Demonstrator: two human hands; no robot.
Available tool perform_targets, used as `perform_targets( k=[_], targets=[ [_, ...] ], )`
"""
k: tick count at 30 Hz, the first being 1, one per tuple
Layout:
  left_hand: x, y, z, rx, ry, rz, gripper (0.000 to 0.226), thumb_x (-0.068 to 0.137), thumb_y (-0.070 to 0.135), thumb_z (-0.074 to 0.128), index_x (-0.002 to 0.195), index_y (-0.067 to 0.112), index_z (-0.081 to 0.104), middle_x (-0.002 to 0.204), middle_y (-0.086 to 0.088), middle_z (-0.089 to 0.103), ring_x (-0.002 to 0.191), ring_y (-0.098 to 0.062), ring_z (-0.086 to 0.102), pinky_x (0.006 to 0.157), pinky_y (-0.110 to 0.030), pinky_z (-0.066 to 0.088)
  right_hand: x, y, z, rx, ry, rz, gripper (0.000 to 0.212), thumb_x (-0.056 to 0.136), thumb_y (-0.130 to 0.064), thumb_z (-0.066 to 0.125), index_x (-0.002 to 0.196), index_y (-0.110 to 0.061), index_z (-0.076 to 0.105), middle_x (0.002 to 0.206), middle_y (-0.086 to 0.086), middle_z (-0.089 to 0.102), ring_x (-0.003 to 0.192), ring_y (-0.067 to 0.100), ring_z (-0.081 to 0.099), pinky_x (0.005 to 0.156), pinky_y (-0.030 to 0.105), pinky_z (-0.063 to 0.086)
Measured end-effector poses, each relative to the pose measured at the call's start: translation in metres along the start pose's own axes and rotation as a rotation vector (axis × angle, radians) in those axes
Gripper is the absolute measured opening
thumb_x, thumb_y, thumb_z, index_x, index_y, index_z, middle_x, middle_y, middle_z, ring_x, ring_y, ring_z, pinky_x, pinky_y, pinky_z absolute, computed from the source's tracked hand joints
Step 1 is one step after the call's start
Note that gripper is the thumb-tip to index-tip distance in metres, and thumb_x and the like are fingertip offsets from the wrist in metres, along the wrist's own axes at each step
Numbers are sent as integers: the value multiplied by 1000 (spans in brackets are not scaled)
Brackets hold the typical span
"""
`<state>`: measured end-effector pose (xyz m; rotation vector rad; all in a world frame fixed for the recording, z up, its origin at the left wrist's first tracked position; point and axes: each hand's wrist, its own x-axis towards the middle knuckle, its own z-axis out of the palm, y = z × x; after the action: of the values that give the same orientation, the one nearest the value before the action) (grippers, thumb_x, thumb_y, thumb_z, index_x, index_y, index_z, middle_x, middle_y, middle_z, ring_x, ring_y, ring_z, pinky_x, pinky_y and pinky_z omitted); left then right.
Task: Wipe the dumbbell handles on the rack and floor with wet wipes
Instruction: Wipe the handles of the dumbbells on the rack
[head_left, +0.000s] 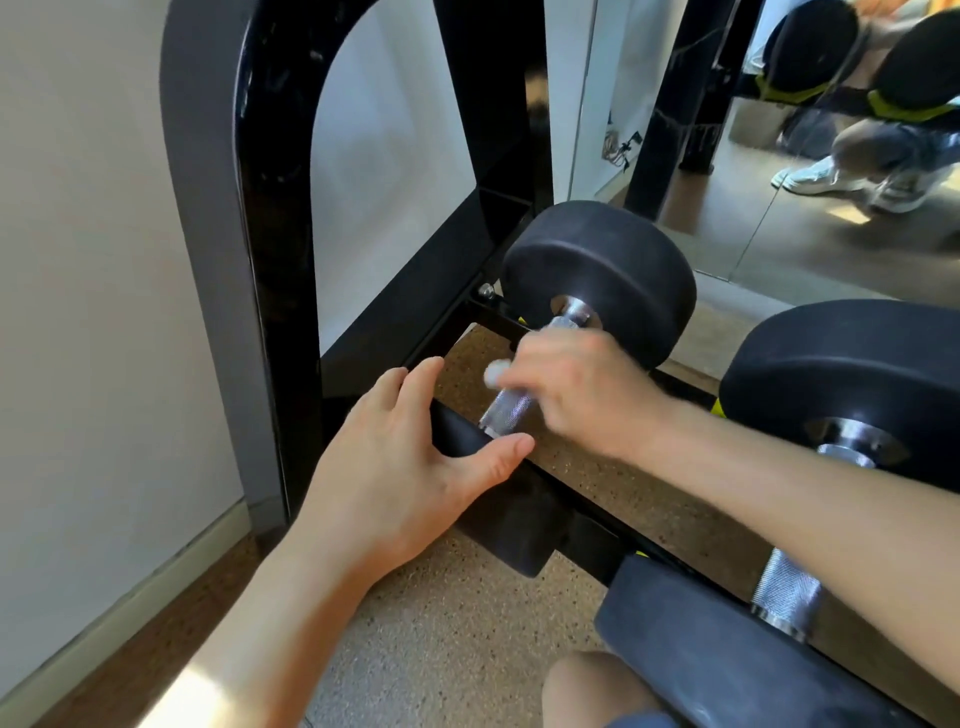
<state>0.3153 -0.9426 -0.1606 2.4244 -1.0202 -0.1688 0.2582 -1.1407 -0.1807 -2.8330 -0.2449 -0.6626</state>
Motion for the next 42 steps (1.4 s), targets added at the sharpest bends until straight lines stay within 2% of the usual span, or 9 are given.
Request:
perform_targets(
  k=[3, 7, 11, 15, 19, 24, 28, 34, 42],
  targets=[
    [0, 0, 1, -1, 11, -12, 107, 60, 92, 37, 148, 34, 23, 146, 16, 34, 134, -9, 35, 92, -21, 31, 0, 11, 0, -29, 179, 121, 20, 77, 7, 63, 87, -7, 73, 68, 9, 56, 61, 31, 56, 53, 42, 51],
    [1, 0, 3, 24, 37, 7, 108, 57, 95, 32, 146, 35, 26, 144, 17, 37, 131, -8, 37, 89, -19, 31, -19, -21, 13, 84, -32, -104, 23, 88, -4, 51, 100, -3, 71, 75, 13, 60, 69, 34, 60, 58, 45, 51],
    [-1, 2, 3, -5, 29, -9, 102, 62, 90, 40, 147, 33, 27, 144, 15, 37, 132, -8, 35, 89, -19, 30, -12, 12, 11, -28, 271, 138, 24, 81, 8, 56, 97, -2, 71, 74, 13, 59, 63, 32, 58, 55, 43, 53],
    [1, 2, 4, 48, 34, -1, 106, 58, 91, 27, 146, 33, 28, 142, 13, 39, 131, -9, 37, 89, -19, 30, -31, -24, 22, 72, 81, -53, 24, 88, -1, 50, 99, -3, 71, 81, 12, 58, 69, 30, 61, 61, 41, 55],
    [2, 4, 2, 58, 13, -22, 105, 57, 90, 24, 145, 33, 28, 139, 14, 40, 130, -10, 37, 87, -20, 31, -16, 18, 12, 8, 351, 234, 19, 86, -2, 55, 94, -2, 72, 86, 13, 61, 70, 30, 62, 59, 42, 56],
    [5, 7, 0, 106, -10, -41, 101, 59, 87, 24, 145, 34, 30, 142, 11, 39, 133, -11, 35, 94, -25, 35, -31, -15, 24, 45, 161, 30, 20, 84, 2, 57, 100, -3, 69, 87, 14, 60, 72, 33, 65, 59, 42, 57],
    [4, 13, -3, 112, -40, -61, 98, 63, 85, 28, 145, 32, 31, 143, 10, 38, 134, -13, 34, 95, -26, 36, -19, 18, 18, -48, 454, 339, 21, 76, 2, 64, 91, -8, 74, 81, 11, 61, 63, 33, 63, 53, 34, 50],
    [3, 23, -8, 183, -72, -35, 72, 83, 70, 40, 145, 34, 36, 155, 6, 29, 142, -18, 26, 107, -34, 33, -28, 1, 27, -36, 367, 162, 20, 80, 1, 60, 94, -7, 72, 79, 11, 60, 59, 32, 61, 49, 36, 54],
    [74, 52, 0, 224, -160, 208, 25, 98, 39, 47, 112, 32, 66, 97, 5, 69, 89, -14, 63, 69, -26, 49, -24, 7, 29, 103, 434, 638, 18, 98, -23, 51, 99, -18, 68, 70, 3, 67, 62, 24, 65, 53, 39, 53]
  ],
)
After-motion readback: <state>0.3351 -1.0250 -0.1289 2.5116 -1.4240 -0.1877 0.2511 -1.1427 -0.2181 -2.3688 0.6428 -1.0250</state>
